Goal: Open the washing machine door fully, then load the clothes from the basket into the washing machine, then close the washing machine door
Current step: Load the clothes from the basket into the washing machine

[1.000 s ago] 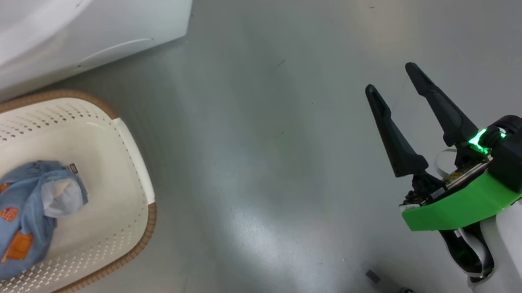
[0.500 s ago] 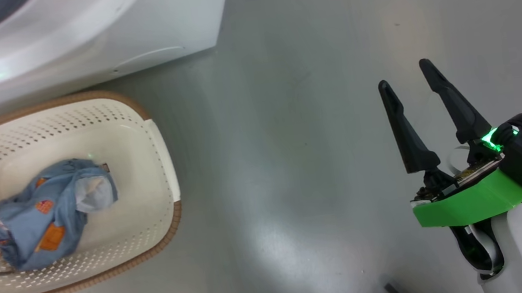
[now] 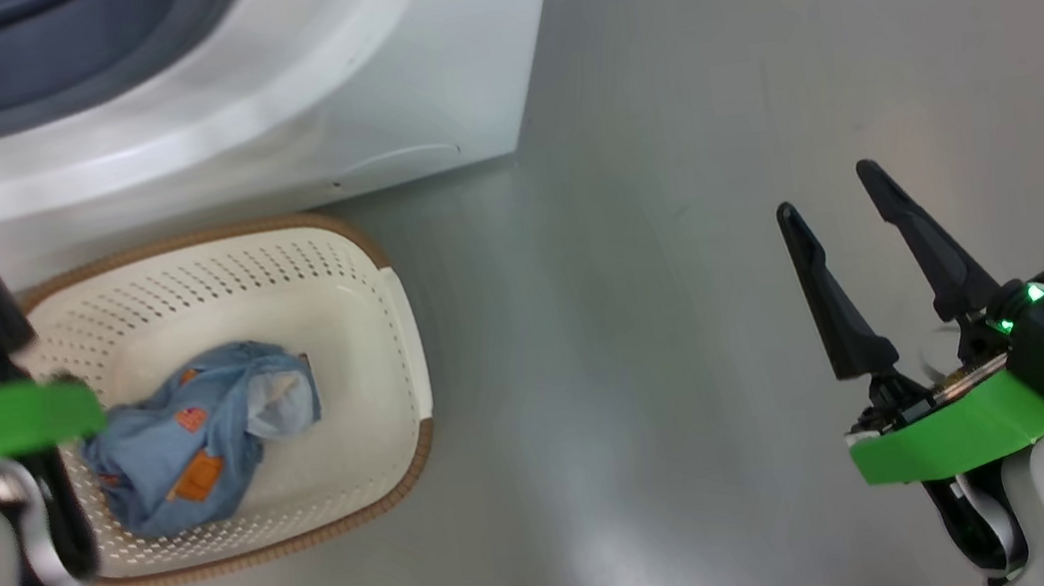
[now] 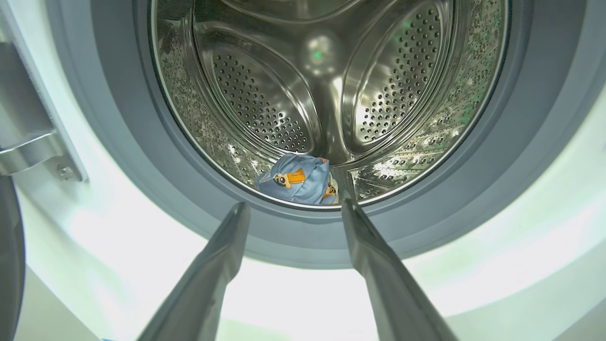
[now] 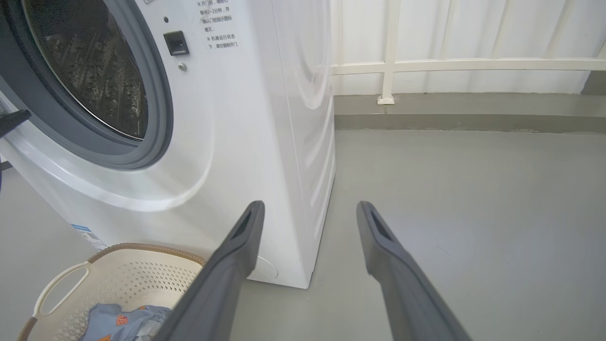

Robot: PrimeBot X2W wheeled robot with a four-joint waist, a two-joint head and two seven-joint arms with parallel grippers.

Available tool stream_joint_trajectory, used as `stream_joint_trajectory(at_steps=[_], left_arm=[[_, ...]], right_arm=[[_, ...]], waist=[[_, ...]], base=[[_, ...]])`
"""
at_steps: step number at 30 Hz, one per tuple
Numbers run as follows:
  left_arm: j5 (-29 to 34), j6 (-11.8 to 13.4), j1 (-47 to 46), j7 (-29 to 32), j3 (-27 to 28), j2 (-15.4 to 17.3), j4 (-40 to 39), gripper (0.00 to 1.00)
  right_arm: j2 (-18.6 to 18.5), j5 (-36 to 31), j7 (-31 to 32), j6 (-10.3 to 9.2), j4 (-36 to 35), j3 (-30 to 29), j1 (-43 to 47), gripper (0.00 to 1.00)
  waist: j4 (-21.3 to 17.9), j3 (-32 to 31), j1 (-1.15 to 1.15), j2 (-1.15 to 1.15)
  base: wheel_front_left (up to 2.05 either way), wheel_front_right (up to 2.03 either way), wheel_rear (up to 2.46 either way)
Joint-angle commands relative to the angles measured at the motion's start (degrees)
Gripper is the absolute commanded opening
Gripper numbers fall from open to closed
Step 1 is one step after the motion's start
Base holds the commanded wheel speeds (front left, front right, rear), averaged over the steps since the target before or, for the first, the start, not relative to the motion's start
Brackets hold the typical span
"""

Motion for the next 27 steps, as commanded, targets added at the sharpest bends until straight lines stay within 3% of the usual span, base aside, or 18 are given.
stream_joint_trajectory(at_steps=[1, 13, 27], left_arm=[[0.6, 0.6, 1.8, -0.4, 1.7, 1.9, -2.4, 1.00], [2.7, 3.3, 21.9, -0.5, -0.8, -1.2, -11.6, 1.00], [3.4, 4.6, 34.2, 1.7, -3.7, -0.9, -15.3, 1.00]], right_arm=[[-0.3, -0.9, -0.7, 0.09, -1.0, 1.1, 1.9, 1.00], [-0.9, -1.6, 0.0, 0.09, 1.4, 1.3, 6.0, 1.00], [0.2, -1.9, 2.0, 0.09, 1.2, 0.8, 12.2, 1.00]], waist=[[1.5, -2.8, 0.00, 0.00], [3.0, -13.2, 0.00, 0.00], [3.7, -23.5, 0.00, 0.00]], base=[[0.00, 0.00, 0.00], [0.00, 0.00, 0.00], [0.00, 0.00, 0.00]])
